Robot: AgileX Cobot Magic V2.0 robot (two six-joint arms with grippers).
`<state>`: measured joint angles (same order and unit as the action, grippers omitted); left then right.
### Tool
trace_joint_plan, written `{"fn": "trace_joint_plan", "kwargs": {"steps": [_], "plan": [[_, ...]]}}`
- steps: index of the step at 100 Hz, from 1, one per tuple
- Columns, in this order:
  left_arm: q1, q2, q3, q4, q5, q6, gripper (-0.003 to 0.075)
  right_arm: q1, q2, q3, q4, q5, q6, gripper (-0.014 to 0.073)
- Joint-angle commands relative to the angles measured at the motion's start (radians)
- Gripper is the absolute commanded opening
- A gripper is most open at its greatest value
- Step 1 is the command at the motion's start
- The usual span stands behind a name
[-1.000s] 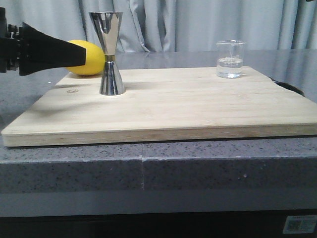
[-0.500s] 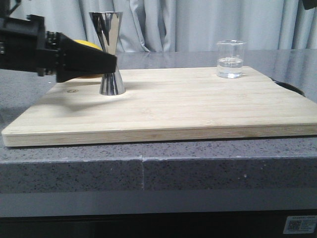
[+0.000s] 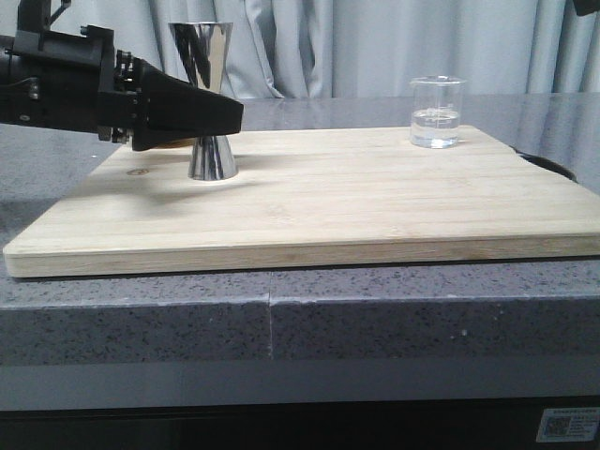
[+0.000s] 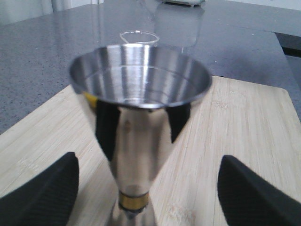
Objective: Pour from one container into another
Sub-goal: 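Reach the left gripper to the steel jigger and close around it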
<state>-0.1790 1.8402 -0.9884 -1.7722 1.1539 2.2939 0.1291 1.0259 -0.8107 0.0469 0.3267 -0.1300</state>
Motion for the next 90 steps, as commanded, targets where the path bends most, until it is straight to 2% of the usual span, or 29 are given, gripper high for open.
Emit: {"fn": "trace_joint_plan", "kwargs": {"steps": [1, 14, 33, 64, 90], "plan": [[-0.008, -0.042, -0.028, -0.066, 0.063, -0.007, 0.0436, 0.003, -0.008, -0.026, -0.011, -0.087, -0.008, 0.0595], [-0.008, -0.042, -0.028, -0.066, 0.063, -0.007, 0.0342, 0.003, -0.008, -0.026, -0.011, -0.094, -0.008, 0.0595], [-0.008, -0.042, -0.028, -0.066, 0.063, -0.007, 0.0299, 0.003, -0.008, -0.026, -0.004, -0.096, -0.008, 0.0595], [-0.008, -0.042, -0.028, -0.066, 0.063, -0.007, 0.0132, 0.003, -0.008, -0.026, 0.011, -0.115, -0.008, 0.0595], [-0.008, -0.042, -0.028, -0.066, 0.076, -0.007, 0.0057, 0.003, -0.008, -0.026, 0.013, -0.132, -0.008, 0.0595]]}}
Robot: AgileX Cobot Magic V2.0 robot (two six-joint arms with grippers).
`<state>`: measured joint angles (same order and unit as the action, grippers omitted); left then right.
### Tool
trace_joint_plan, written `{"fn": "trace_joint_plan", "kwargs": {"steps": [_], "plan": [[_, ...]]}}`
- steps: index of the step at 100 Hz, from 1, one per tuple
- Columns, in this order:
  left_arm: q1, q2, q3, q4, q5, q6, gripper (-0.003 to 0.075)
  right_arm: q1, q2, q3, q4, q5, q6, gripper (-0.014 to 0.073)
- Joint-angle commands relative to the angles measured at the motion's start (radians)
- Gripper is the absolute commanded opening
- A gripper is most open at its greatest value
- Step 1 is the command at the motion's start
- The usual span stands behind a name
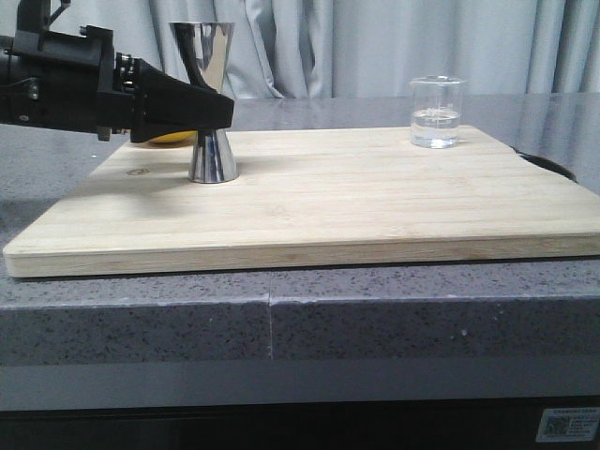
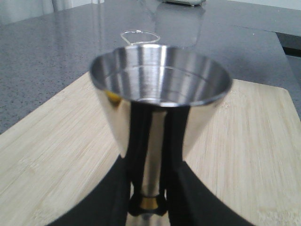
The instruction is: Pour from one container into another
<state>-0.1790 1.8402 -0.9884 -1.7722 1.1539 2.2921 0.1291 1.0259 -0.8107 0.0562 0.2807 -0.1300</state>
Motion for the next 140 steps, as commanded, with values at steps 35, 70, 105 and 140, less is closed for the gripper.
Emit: {"fn": "trace_joint_plan", "kwargs": {"steps": [35, 70, 105, 140], "plan": [[-0.008, -0.048, -0.028, -0.066, 0.109, -0.012, -0.0013, 0.003, -0.008, -0.003, -0.003, -0.166, -0.008, 0.0595], [-0.008, -0.092, -0.028, -0.066, 0.109, -0.043, -0.0019, 0.003, -0.008, 0.275, -0.003, -0.529, -0.007, 0.0595], [-0.012, -0.132, -0.029, -0.066, 0.112, -0.091, -0.0019, 0.012, 0.044, 0.392, -0.003, -0.805, 0.027, 0.0595], [-0.042, -0.152, -0.029, -0.066, 0.112, -0.099, -0.0019, 0.069, 0.296, 0.39, -0.226, -1.144, 0.231, 0.0595]]}}
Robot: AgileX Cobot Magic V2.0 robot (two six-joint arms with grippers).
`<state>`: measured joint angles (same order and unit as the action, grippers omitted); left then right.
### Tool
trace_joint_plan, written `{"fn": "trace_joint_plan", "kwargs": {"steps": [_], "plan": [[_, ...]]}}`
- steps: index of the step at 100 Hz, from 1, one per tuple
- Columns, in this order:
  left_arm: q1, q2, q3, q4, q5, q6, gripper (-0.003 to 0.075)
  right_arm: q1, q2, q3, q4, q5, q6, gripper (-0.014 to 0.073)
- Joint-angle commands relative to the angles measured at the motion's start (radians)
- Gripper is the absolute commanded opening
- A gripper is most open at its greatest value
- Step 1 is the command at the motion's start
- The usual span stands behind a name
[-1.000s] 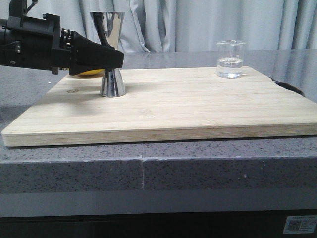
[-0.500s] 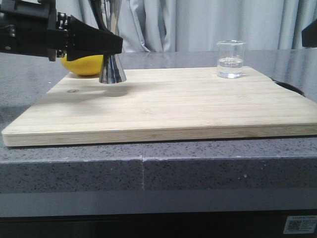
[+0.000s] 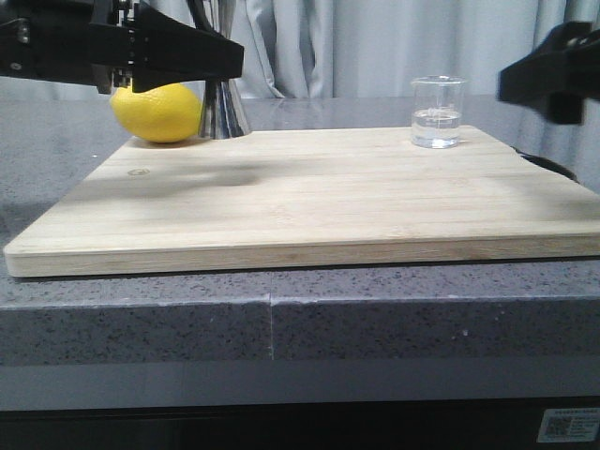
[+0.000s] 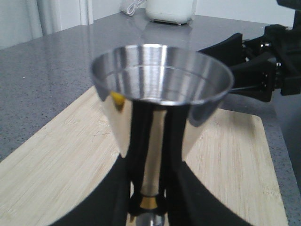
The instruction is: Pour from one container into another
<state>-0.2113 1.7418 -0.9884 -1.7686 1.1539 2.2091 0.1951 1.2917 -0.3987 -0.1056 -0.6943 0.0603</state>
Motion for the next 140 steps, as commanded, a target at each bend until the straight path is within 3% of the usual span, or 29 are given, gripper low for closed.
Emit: {"fn": "trace_joint_plan", "kwargs": {"steps": [1, 22, 67, 140], "plan": [[-0.01, -0.054, -0.029, -0.07, 0.112, -0.018, -0.0019, 0.003, 0.034, -0.022, -0.067, -0.182, 0.043, 0.0595], [-0.01, -0.054, -0.032, -0.07, 0.112, -0.029, -0.0019, 0.003, 0.15, -0.061, -0.127, -0.287, 0.083, 0.0595], [-0.01, -0.054, -0.038, -0.063, 0.115, -0.036, -0.0019, 0.003, 0.3, -0.243, -0.175, -0.285, 0.083, 0.0595], [-0.057, -0.054, -0.039, -0.063, 0.115, -0.049, -0.0019, 0.001, 0.435, -0.374, -0.177, -0.284, 0.083, 0.0594]]}}
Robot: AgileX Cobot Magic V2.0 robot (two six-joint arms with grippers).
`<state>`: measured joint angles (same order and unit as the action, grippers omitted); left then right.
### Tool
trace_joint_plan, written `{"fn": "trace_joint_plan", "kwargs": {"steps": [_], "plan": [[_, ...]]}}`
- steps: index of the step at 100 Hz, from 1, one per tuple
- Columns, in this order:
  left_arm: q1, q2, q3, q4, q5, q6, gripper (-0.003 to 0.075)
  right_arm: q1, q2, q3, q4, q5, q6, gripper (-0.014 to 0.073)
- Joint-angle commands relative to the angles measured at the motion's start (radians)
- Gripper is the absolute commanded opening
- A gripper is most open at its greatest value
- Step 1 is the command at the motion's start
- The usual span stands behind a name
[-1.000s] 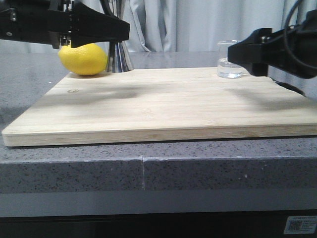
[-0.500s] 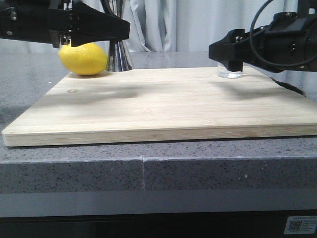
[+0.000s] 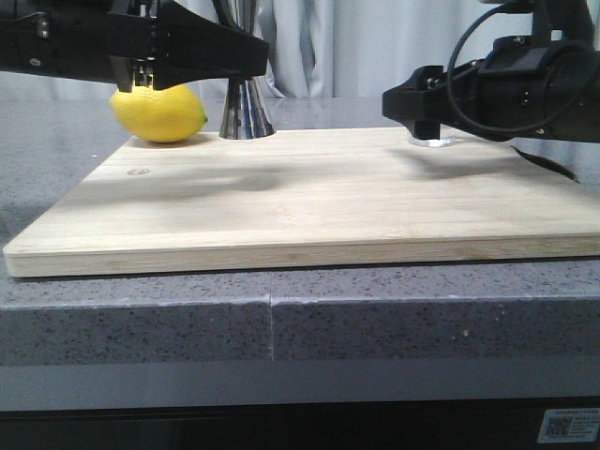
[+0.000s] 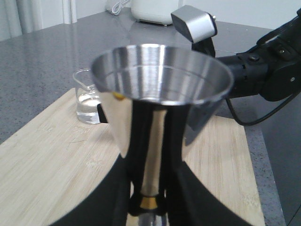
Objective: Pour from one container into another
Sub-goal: 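Grasp the glass beaker with the right gripper and lift it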
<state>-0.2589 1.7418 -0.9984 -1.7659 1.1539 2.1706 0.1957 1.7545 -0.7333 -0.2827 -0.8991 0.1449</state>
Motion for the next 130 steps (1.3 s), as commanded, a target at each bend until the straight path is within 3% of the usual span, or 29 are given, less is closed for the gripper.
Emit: {"fn": "trace_joint_plan", "kwargs": {"steps": [1, 57, 76, 130], "plan": [[-0.01, -0.054, -0.029, -0.066, 0.115, -0.011, -0.0019, 0.0, -0.025, -0.042, 0.0, -0.079, -0.001, 0.0594], [-0.01, -0.054, -0.029, -0.066, 0.115, -0.013, -0.0019, -0.035, 0.04, -0.097, -0.016, -0.064, -0.001, 0.0583], [-0.01, -0.054, -0.029, -0.066, 0.115, -0.013, -0.0019, -0.035, 0.04, -0.097, -0.018, -0.08, -0.001, 0.045], [-0.01, -0.054, -0.029, -0.066, 0.115, -0.013, -0.0019, -0.035, 0.04, -0.097, -0.018, -0.087, -0.001, 0.0209]]}}
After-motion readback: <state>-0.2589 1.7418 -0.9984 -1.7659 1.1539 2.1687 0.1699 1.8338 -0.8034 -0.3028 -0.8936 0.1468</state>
